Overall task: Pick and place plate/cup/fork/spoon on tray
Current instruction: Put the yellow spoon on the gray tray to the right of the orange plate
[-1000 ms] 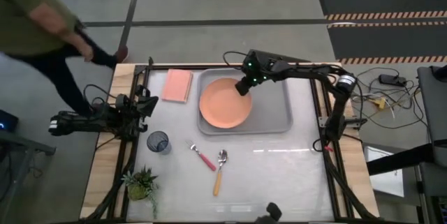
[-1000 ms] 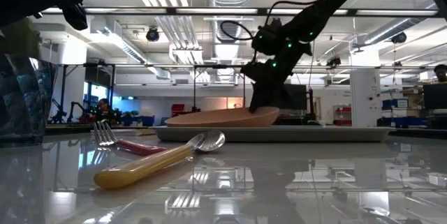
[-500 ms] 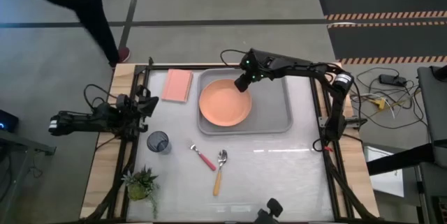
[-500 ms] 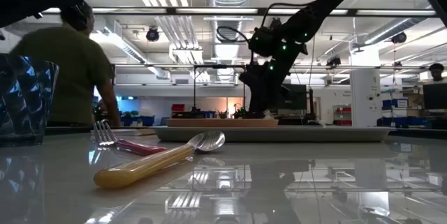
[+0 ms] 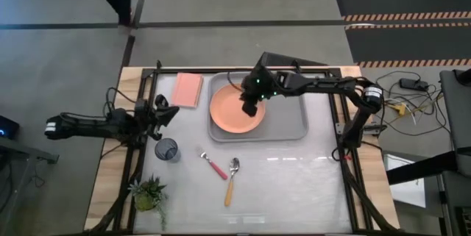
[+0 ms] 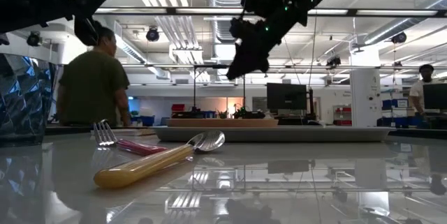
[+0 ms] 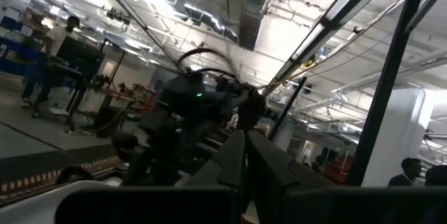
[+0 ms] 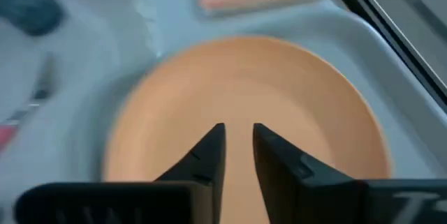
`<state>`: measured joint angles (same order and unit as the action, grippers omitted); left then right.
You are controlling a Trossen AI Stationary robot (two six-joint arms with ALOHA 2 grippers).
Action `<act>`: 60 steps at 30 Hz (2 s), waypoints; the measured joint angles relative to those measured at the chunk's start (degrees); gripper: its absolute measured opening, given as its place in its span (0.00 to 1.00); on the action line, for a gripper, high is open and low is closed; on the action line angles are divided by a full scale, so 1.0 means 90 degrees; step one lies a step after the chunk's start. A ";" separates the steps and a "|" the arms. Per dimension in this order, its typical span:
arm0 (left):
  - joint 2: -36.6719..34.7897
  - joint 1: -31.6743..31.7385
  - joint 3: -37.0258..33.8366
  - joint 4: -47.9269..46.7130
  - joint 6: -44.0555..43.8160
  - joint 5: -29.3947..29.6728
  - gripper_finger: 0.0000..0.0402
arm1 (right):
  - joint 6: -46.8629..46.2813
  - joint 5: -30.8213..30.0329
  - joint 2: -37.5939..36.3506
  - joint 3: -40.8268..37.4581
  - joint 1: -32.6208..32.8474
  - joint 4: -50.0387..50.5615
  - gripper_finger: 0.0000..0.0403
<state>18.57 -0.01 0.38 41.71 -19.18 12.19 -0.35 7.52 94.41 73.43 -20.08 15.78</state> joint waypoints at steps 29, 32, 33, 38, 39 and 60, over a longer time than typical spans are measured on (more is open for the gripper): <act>0.1083 0.0000 0.0044 0.1947 0.0134 0.0031 0.00 | -0.3954 0.0293 -0.0526 0.0181 0.3254 0.0929 0.02; 0.0917 0.0000 0.0039 0.2198 0.0429 0.0031 0.00 | -0.4580 -0.0144 -0.0400 0.0263 0.3463 0.1024 0.02; 0.0859 0.0000 0.0043 0.2255 0.0513 0.0031 0.00 | -0.4766 -0.0298 -0.0364 0.0268 0.3501 0.1061 0.02; 0.0576 0.0000 0.0036 0.2208 0.0746 0.0031 0.00 | -0.5248 -0.0669 -0.0013 0.0325 0.3606 0.1290 0.02; 0.0510 0.0000 0.0036 0.2248 0.0749 0.0031 0.00 | -0.5356 -0.0693 0.0076 0.0325 0.3621 0.1325 0.02; -0.0424 0.0000 0.0046 0.2368 0.1725 0.0031 0.00 | -0.7253 -0.1358 0.1870 0.1871 0.4148 0.1710 0.02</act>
<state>14.76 -0.01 0.80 63.03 -3.66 12.47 -65.63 -4.71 111.24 90.26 17.26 31.17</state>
